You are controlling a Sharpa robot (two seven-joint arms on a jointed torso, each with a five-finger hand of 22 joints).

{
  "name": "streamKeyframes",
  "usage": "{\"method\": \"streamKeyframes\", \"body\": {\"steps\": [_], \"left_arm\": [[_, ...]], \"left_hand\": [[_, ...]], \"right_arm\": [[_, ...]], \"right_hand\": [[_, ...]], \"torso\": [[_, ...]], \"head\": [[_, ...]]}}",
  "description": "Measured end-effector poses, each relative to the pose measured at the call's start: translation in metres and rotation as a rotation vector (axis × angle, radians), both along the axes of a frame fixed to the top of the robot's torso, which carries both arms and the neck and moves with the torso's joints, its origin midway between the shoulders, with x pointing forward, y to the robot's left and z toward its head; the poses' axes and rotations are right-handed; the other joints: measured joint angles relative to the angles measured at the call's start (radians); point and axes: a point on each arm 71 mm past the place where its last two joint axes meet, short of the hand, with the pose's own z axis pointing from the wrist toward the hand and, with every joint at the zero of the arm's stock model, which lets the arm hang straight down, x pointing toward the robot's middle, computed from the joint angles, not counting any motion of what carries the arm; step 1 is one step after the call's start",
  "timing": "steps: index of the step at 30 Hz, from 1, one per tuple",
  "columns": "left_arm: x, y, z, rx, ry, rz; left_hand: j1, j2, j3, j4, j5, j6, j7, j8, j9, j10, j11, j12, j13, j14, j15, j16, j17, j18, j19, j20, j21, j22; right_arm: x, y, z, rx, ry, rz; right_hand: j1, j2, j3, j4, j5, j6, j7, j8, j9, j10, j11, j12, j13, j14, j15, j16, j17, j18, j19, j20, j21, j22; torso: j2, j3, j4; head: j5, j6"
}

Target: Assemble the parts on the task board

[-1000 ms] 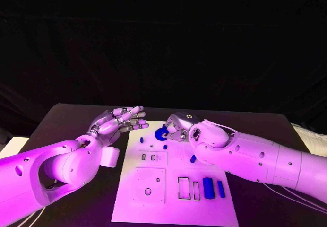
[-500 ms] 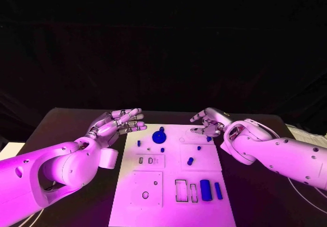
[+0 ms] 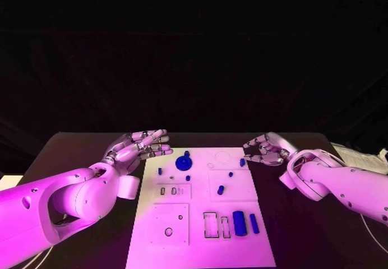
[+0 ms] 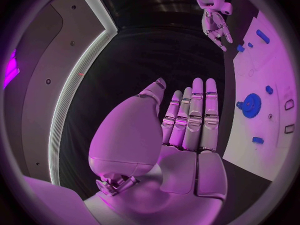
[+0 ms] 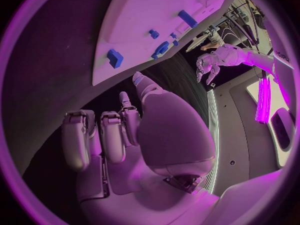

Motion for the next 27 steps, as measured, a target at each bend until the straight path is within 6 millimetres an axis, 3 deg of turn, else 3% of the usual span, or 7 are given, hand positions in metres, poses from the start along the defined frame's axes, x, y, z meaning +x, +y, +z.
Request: {"method": "streamKeyframes", "body": {"steps": [12, 27], "left_arm": [[0.003, 0.002, -0.004, 0.003, 0.007, 0.008], [0.004, 0.003, -0.005, 0.003, 0.008, 0.011]], "left_hand": [[0.0, 0.0, 0.0, 0.0, 0.0, 0.0, 0.0, 0.0, 0.0, 0.0, 0.0, 0.0, 0.0, 0.0, 0.0, 0.0, 0.0, 0.0, 0.0, 0.0, 0.0, -0.001], [0.0, 0.0, 0.0, 0.0, 0.0, 0.0, 0.0, 0.0, 0.0, 0.0, 0.0, 0.0, 0.0, 0.0, 0.0, 0.0, 0.0, 0.0, 0.0, 0.0, 0.0, -0.001]], "right_arm": [[-0.002, -0.004, -0.018, -0.007, 0.036, 0.011], [0.003, 0.0, -0.025, -0.025, 0.05, 0.023]], "right_hand": [[0.0, 0.0, 0.0, 0.0, 0.0, 0.0, 0.0, 0.0, 0.0, 0.0, 0.0, 0.0, 0.0, 0.0, 0.0, 0.0, 0.0, 0.0, 0.0, 0.0, 0.0, 0.001], [0.0, 0.0, 0.005, -0.012, 0.004, 0.0, 0.0, 0.0, 0.0, 0.0, 0.0, 0.008, 0.0, 0.0, 0.0, 0.004, 0.0, 0.0, 0.0, 0.0, 0.0, 0.001]], "torso": [[0.005, 0.0088, 0.0062], [0.006, 0.0097, 0.0076]], "head": [[-0.004, -0.009], [-0.007, -0.013]]}}
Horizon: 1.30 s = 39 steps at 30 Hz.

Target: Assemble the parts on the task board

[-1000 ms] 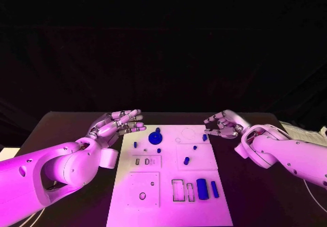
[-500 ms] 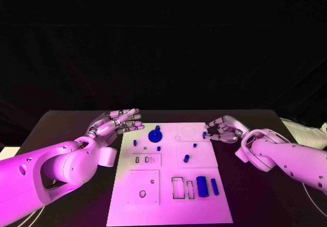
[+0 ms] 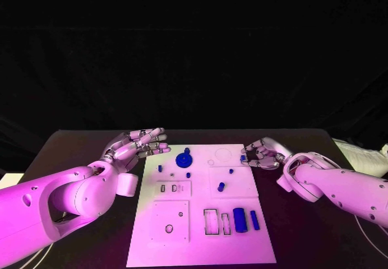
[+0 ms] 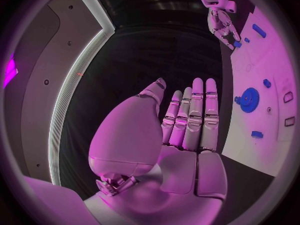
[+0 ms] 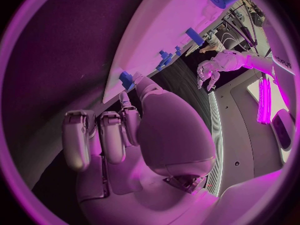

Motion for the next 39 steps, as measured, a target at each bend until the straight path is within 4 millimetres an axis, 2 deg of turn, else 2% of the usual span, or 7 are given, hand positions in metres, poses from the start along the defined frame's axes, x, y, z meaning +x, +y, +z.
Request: {"method": "streamKeyframes", "body": {"steps": [4, 6, 13, 19, 22, 30, 39], "left_arm": [[0.0, -0.0002, 0.0, 0.0, 0.0, 0.0], [0.0, -0.0004, -0.0001, 0.0, 0.0, -0.001], [0.0, -0.0002, -0.0001, 0.0, 0.001, -0.001], [-0.0001, -0.0002, -0.0001, 0.0, 0.001, -0.001], [-0.0002, -0.0002, -0.0001, 0.0, 0.001, -0.001], [-0.0002, 0.0001, -0.0001, 0.0, 0.002, 0.0], [-0.0001, 0.0003, -0.0001, 0.001, 0.002, 0.0]], "left_hand": [[0.0, 0.0, 0.0, 0.0, 0.0, 0.0, 0.0, 0.0, 0.0, 0.0, 0.0, 0.0, 0.0, 0.0, 0.0, 0.0, 0.0, 0.0, 0.0, 0.0, 0.0, 0.0], [0.0, 0.0, 0.0, 0.0, 0.0, 0.0, 0.0, 0.0, 0.0, 0.0, 0.0, 0.0, 0.0, 0.0, 0.0, 0.0, 0.0, 0.0, 0.0, 0.0, 0.0, 0.0], [0.0, 0.0, 0.0, 0.0, 0.0, 0.0, 0.0, 0.0, 0.0, 0.0, 0.0, 0.0, 0.0, 0.0, 0.0, 0.0, 0.001, 0.0, 0.0, 0.0, 0.0, 0.0], [-0.004, 0.004, 0.0, 0.0, 0.0, 0.0, 0.0, 0.0, 0.0, 0.0, 0.0, 0.0, 0.0, 0.0, 0.0, -0.004, 0.002, 0.0, 0.0, 0.0, 0.0, 0.0], [-0.004, 0.004, 0.0, 0.0, 0.0, 0.0, 0.0, 0.0, 0.0, 0.0, 0.0, 0.0, 0.0, 0.0, 0.0, -0.004, 0.002, 0.0, 0.0, 0.0, 0.0, 0.0], [-0.004, 0.004, 0.0, 0.0, 0.0, 0.0, 0.0, 0.0, 0.0, 0.0, 0.0, 0.0, 0.0, 0.0, 0.0, -0.004, 0.002, 0.0, 0.0, 0.0, 0.0, 0.0], [-0.004, 0.004, 0.0, 0.0, 0.0, 0.0, 0.0, 0.0, 0.0, 0.0, 0.0, 0.0, 0.0, 0.0, 0.0, -0.004, 0.002, 0.0, 0.0, 0.0, 0.0, 0.0]], "right_arm": [[0.0019, 0.0013, -0.0025, -0.005, 0.004, 0.001], [0.0025, 0.0019, -0.0034, -0.007, 0.005, 0.002], [0.0042, 0.0022, -0.0047, -0.012, 0.007, 0.003], [0.0051, 0.0027, -0.0055, -0.015, 0.009, 0.004], [0.0054, 0.0024, -0.0057, -0.017, 0.01, 0.003], [0.006, 0.0043, -0.0052, -0.018, 0.01, 0.009], [0.0059, 0.0069, -0.0053, -0.019, 0.007, 0.015]], "right_hand": [[0.008, 0.008, 0.004, -0.004, 0.0, 0.003, -0.003, 0.0, 0.0, 0.0, 0.0, 0.001, 0.0, 0.0, 0.0, 0.0, 0.0, 0.0, 0.0, 0.0, 0.0, 0.0], [0.008, 0.008, 0.004, -0.004, 0.0, 0.007, 0.001, 0.002, 0.0, 0.0, 0.0, 0.005, 0.0, 0.0, 0.0, 0.0, 0.0, 0.0, 0.0, 0.0, 0.0, 0.0], [0.018, 0.019, 0.012, -0.018, -0.007, 0.041, -0.007, 0.014, 0.005, 0.003, -0.003, 0.01, 0.0, 0.0, 0.0, 0.004, 0.0, 0.0, 0.0, 0.0, 0.0, 0.0], [0.017, 0.036, 0.025, -0.03, -0.014, 0.085, -0.02, 0.026, 0.011, 0.007, -0.007, 0.018, 0.0, 0.0, -0.008, 0.004, 0.0, 0.0, 0.003, -0.003, 0.004, 0.0], [0.016, 0.042, 0.033, -0.039, -0.026, 0.109, -0.029, 0.034, 0.014, 0.008, -0.018, 0.022, 0.0, 0.002, -0.016, 0.005, 0.0, 0.0, 0.002, -0.009, 0.004, 0.0], [0.019, 0.052, 0.051, -0.057, -0.057, 0.156, -0.048, 0.049, 0.016, 0.009, -0.031, 0.027, 0.0, -0.002, -0.027, 0.008, 0.0, 0.0, 0.0, -0.022, 0.009, 0.0], [0.007, 0.065, 0.053, -0.065, -0.061, 0.163, -0.045, 0.057, 0.017, 0.006, -0.041, 0.038, 0.0, 0.002, -0.038, 0.012, 0.0, 0.0, 0.0, -0.029, 0.015, 0.0]], "torso": [[0.0, -0.0005, 0.0003], [0.0, -0.0008, 0.0003], [-0.001, -0.0012, 0.0], [-0.001, -0.0005, -0.0014], [-0.001, -0.0006, -0.0018], [-0.001, 0.0, -0.002], [-0.001, -0.0001, -0.0014]], "head": [[0.003, -0.002], [0.004, -0.004], [0.006, -0.007], [0.009, -0.008], [0.009, -0.008], [0.008, -0.009], [0.006, -0.011]]}}
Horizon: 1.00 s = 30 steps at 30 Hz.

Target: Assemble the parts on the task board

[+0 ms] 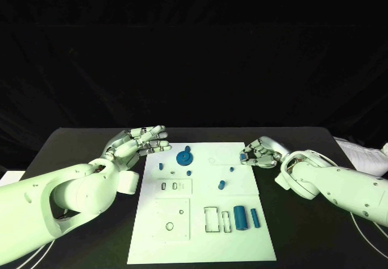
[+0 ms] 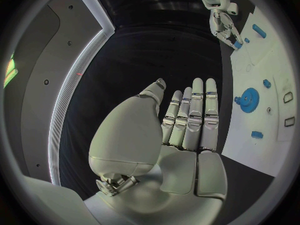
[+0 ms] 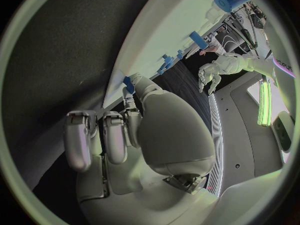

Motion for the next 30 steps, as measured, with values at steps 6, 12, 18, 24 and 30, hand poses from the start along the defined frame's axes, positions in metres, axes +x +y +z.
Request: {"method": "streamKeyframes", "body": {"steps": [6, 12, 18, 24, 30], "left_arm": [[0.0, 0.0, 0.0, 0.0, 0.0, 0.0], [0.001, 0.001, 0.0, 0.001, 0.001, 0.003], [0.002, 0.004, -0.001, 0.005, 0.001, 0.011], [0.005, 0.007, -0.002, 0.009, 0.001, 0.021], [0.007, 0.009, -0.003, 0.012, 0.001, 0.028]], "left_hand": [[0.0, 0.0, 0.0, 0.0, 0.0, 0.0, 0.0, 0.0, 0.0, 0.0, 0.0, 0.0, 0.0, 0.0, 0.0, 0.0, 0.0, 0.0, 0.0, 0.0, 0.0, 0.0], [0.0, 0.0, 0.0, 0.0, 0.0, 0.0, 0.0, 0.0, 0.0, 0.0, 0.0, 0.0, 0.0, 0.0, 0.0, 0.0, 0.0, 0.0, 0.0, 0.0, 0.0, 0.0], [0.0, 0.0, 0.003, -0.003, 0.0, 0.0, 0.0, 0.0, 0.0, 0.0, 0.0, 0.0, 0.0, 0.0, 0.0, 0.0, 0.001, 0.0, 0.0, 0.0, 0.0, -0.001], [0.0, 0.0, 0.003, -0.003, 0.0, 0.0, 0.0, 0.0, 0.0, 0.0, 0.0, 0.0, 0.0, 0.0, 0.0, 0.0, 0.001, 0.0, 0.0, 0.0, 0.0, -0.001], [0.0, 0.0, 0.003, -0.003, 0.0, 0.0, 0.0, 0.0, 0.0, 0.0, 0.0, 0.0, 0.0, 0.0, 0.0, 0.0, 0.001, 0.0, 0.0, 0.0, 0.0, -0.001]], "right_arm": [[0.0, 0.0, 0.001, 0.001, -0.009, -0.008], [-0.003, 0.011, 0.007, 0.023, -0.026, 0.002], [-0.007, 0.029, 0.018, 0.043, -0.042, 0.02], [-0.013, 0.06, 0.027, 0.052, -0.054, 0.063], [-0.02, 0.104, 0.03, 0.044, -0.065, 0.14]], "right_hand": [[-0.02, 0.018, -0.005, 0.001, 0.026, 0.0, 0.0, 0.0, 0.0, 0.002, -0.009, 0.012, 0.0, -0.002, -0.009, 0.006, 0.0, 0.0, 0.002, -0.009, 0.005, 0.0], [-0.061, 0.017, -0.015, 0.01, 0.068, 0.0, 0.0, 0.0, 0.0, 0.002, -0.016, 0.02, 0.0, -0.002, -0.016, 0.011, 0.0, 0.0, 0.0, -0.015, 0.005, 0.0], [-0.069, 0.021, -0.016, 0.009, 0.08, 0.0, 0.0, 0.0, 0.009, 0.002, -0.016, 0.033, 0.0, -0.002, -0.016, 0.011, 0.0, 0.0, 0.003, -0.018, 0.009, 0.0], [-0.071, 0.022, -0.017, 0.009, 0.08, 0.0, 0.0, 0.0, 0.014, 0.002, -0.016, 0.033, 0.0, -0.002, -0.016, 0.011, 0.0, 0.0, 0.003, -0.018, 0.009, 0.0], [-0.076, 0.017, -0.02, 0.011, 0.086, 0.0, 0.0, 0.0, 0.016, 0.002, -0.016, 0.033, 0.0, -0.002, -0.016, 0.01, 0.0, 0.0, 0.003, -0.018, 0.009, 0.0]], "torso": [[0.0, 0.0002, 0.0001], [-0.001, -0.0005, 0.0006], [-0.003, -0.0021, 0.0014], [-0.009, -0.0058, 0.0043], [-0.016, -0.0112, 0.0091]], "head": [[0.001, 0.0], [0.004, 0.001], [0.006, 0.003], [0.009, 0.001], [0.019, -0.006]]}}
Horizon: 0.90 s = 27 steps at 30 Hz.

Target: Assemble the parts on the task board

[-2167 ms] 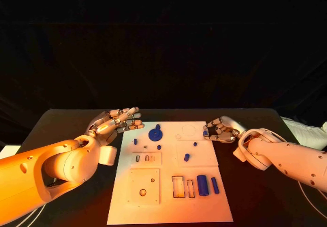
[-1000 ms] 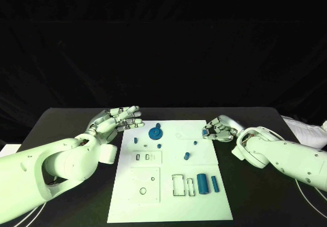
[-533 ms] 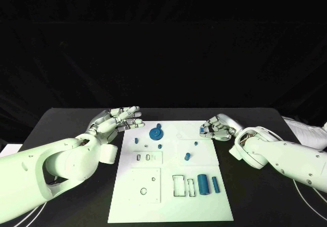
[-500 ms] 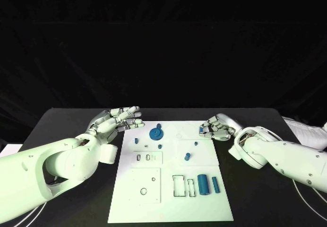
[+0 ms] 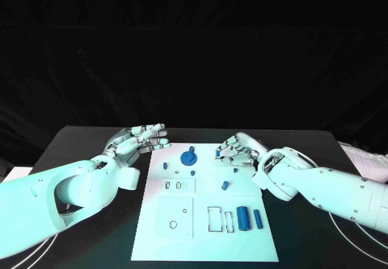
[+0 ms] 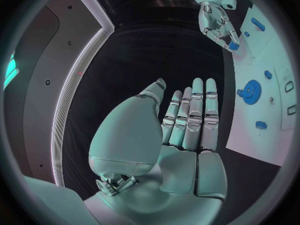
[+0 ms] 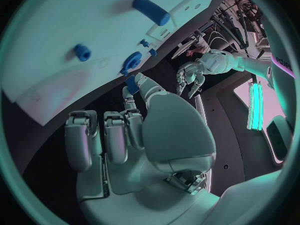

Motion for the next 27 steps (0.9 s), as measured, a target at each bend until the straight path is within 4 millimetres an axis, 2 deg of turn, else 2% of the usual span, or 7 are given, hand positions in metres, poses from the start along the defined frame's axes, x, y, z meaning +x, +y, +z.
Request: {"method": "streamKeyframes", "body": {"steps": [6, 13, 21, 27], "left_arm": [[0.001, 0.0, -0.001, 0.001, 0.0, 0.003], [0.001, -0.001, -0.001, 0.0, 0.0, 0.0], [0.001, -0.004, 0.0, -0.002, 0.0, -0.006], [0.001, -0.005, 0.0, -0.003, 0.0, -0.008]], "left_hand": [[0.0, 0.0, 0.0, 0.0, 0.0, 0.0, 0.0, 0.0, 0.0, 0.0, 0.0, 0.0, 0.0, 0.0, 0.0, 0.0, 0.0, 0.0, 0.0, 0.0, 0.0, 0.0], [0.0, 0.0, 0.0, 0.0, 0.0, 0.0, 0.0, 0.0, 0.0, 0.0, 0.0, 0.0, 0.0, 0.0, 0.0, 0.0, 0.0, 0.0, 0.0, 0.0, 0.0, 0.0], [0.0, 0.0, 0.0, 0.0, 0.0, 0.0, 0.0, 0.0, 0.0, 0.0, 0.0, 0.0, 0.0, 0.0, 0.0, 0.0, 0.0, 0.0, 0.0, 0.0, 0.0, 0.0], [0.0, 0.0, 0.0, 0.0, 0.0, 0.0, 0.0, 0.0, 0.0, 0.0, 0.0, 0.0, 0.0, 0.0, 0.0, 0.0, 0.0, 0.0, 0.0, 0.0, 0.0, 0.0]], "right_arm": [[-0.01, 0.037, 0.0, -0.041, -0.03, 0.077], [-0.017, 0.065, -0.008, -0.109, -0.049, 0.127], [-0.028, 0.088, -0.029, -0.182, -0.035, 0.164], [-0.032, 0.097, -0.037, -0.219, -0.031, 0.177]], "right_hand": [[0.0, 0.0, -0.001, -0.001, 0.0, 0.0, 0.0, 0.0, 0.007, 0.0, 0.0, 0.0, 0.0, 0.0, 0.0, 0.0, 0.0, 0.0, -0.002, -0.002, 0.0, 0.001], [-0.012, 0.001, -0.004, 0.002, -0.006, 0.002, -0.002, 0.003, 0.011, 0.004, -0.004, 0.0, 0.0, 0.0, 0.0, 0.0, 0.0, 0.0, -0.004, -0.004, 0.0, 0.001], [-0.016, -0.003, -0.004, 0.001, -0.008, 0.003, -0.003, 0.011, 0.011, 0.004, -0.003, 0.0, 0.0, 0.0, 0.0, -0.001, 0.0, 0.0, -0.004, -0.004, 0.0, 0.001], [-0.017, -0.004, -0.005, 0.0, -0.009, 0.003, -0.003, 0.011, 0.011, 0.004, -0.004, 0.0, 0.0, 0.0, 0.0, -0.001, 0.0, 0.0, -0.004, -0.003, 0.0, 0.001]], "torso": [[-0.006, -0.0054, 0.0057], [-0.009, -0.0101, 0.0095], [-0.01, -0.0114, 0.0112], [-0.01, -0.0114, 0.0109]], "head": [[0.012, -0.011], [0.024, -0.023], [0.035, -0.03], [0.041, -0.036]]}}
